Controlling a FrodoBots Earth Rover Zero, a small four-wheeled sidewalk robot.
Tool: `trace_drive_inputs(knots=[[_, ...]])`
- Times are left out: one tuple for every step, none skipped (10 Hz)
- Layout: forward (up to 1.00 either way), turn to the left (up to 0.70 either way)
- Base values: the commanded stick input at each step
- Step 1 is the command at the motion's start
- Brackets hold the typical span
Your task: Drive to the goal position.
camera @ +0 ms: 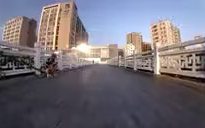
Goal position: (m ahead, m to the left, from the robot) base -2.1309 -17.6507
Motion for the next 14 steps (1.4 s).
trace_drive_inputs(knots=[[0.45, 0.00], [0.45, 0.00], [0.45, 0.00], [0.45, 0.00], [0.45, 0.00], [0.45, 0.00], [0.45, 0.00], [0.45, 0.00], [0.45, 0.00], [0.45, 0.00], [0.45, 0.00], [0.45, 0.00], [0.45, 0.00], [0.45, 0.00]])
